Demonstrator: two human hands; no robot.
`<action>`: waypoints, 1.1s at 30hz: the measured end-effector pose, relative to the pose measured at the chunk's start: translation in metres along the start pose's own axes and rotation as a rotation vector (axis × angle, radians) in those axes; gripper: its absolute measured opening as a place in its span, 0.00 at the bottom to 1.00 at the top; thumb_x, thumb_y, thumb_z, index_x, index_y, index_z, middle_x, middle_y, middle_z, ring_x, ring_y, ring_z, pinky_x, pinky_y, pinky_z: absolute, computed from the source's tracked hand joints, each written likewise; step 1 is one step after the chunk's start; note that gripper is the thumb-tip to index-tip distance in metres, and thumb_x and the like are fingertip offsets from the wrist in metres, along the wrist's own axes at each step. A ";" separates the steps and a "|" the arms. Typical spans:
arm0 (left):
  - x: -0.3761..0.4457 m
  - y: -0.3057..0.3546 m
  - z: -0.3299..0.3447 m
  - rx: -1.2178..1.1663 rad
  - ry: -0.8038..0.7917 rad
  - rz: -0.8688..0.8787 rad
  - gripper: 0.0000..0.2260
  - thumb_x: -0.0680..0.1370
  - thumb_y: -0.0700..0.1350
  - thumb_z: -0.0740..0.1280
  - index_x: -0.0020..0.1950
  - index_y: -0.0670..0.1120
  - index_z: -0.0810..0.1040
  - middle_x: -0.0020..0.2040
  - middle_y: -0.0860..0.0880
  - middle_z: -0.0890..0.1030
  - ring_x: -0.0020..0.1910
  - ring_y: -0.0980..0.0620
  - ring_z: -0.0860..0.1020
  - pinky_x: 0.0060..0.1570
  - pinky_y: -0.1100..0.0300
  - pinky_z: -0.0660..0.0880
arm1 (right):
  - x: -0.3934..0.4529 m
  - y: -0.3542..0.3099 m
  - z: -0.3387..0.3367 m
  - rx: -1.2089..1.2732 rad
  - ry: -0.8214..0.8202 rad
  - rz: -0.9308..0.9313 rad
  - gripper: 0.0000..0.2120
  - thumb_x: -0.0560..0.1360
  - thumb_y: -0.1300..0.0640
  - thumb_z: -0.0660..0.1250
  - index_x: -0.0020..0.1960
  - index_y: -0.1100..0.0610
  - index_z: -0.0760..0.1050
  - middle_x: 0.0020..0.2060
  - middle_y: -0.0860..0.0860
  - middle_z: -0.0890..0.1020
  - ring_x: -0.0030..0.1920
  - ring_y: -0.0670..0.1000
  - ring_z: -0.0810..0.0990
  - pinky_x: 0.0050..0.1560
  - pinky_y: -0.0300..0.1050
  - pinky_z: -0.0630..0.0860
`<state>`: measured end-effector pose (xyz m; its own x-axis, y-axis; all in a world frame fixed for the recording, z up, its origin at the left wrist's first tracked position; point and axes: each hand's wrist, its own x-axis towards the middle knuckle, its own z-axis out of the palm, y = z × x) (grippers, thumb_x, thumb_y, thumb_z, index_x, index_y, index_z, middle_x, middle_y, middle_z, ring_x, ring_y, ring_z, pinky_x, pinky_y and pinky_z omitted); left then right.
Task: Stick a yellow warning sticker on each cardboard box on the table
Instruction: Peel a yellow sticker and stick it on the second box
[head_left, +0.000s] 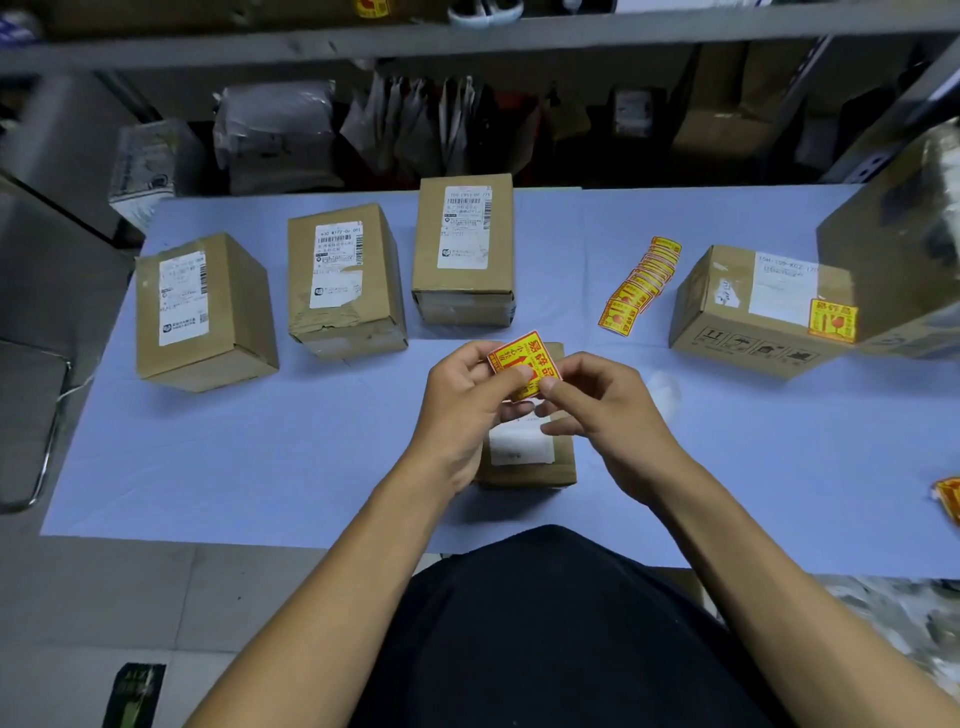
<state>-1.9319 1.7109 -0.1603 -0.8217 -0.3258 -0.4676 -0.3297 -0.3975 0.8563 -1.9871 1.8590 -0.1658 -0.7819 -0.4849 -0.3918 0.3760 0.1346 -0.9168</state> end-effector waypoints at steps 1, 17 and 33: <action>-0.002 0.001 0.001 -0.014 -0.015 0.009 0.06 0.77 0.35 0.70 0.52 0.43 0.79 0.43 0.47 0.86 0.40 0.52 0.83 0.38 0.61 0.80 | -0.001 -0.001 0.002 -0.008 -0.005 -0.022 0.04 0.79 0.61 0.68 0.49 0.62 0.80 0.37 0.52 0.82 0.39 0.48 0.82 0.41 0.42 0.80; -0.009 0.019 -0.005 -0.151 -0.058 0.063 0.06 0.76 0.37 0.72 0.50 0.46 0.80 0.39 0.50 0.84 0.37 0.54 0.82 0.33 0.65 0.77 | -0.003 -0.024 0.000 0.240 -0.191 0.019 0.08 0.78 0.62 0.67 0.46 0.55 0.85 0.47 0.60 0.85 0.49 0.56 0.85 0.50 0.49 0.84; 0.001 0.031 -0.006 -0.118 -0.137 0.019 0.08 0.76 0.37 0.71 0.54 0.44 0.80 0.40 0.51 0.84 0.36 0.56 0.81 0.31 0.66 0.75 | 0.006 -0.031 -0.002 0.297 -0.283 0.032 0.05 0.75 0.59 0.69 0.43 0.54 0.84 0.42 0.54 0.85 0.47 0.51 0.84 0.45 0.47 0.82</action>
<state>-1.9401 1.6930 -0.1352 -0.8856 -0.2179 -0.4103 -0.2632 -0.4925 0.8296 -2.0041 1.8542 -0.1400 -0.6156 -0.7083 -0.3453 0.5576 -0.0818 -0.8261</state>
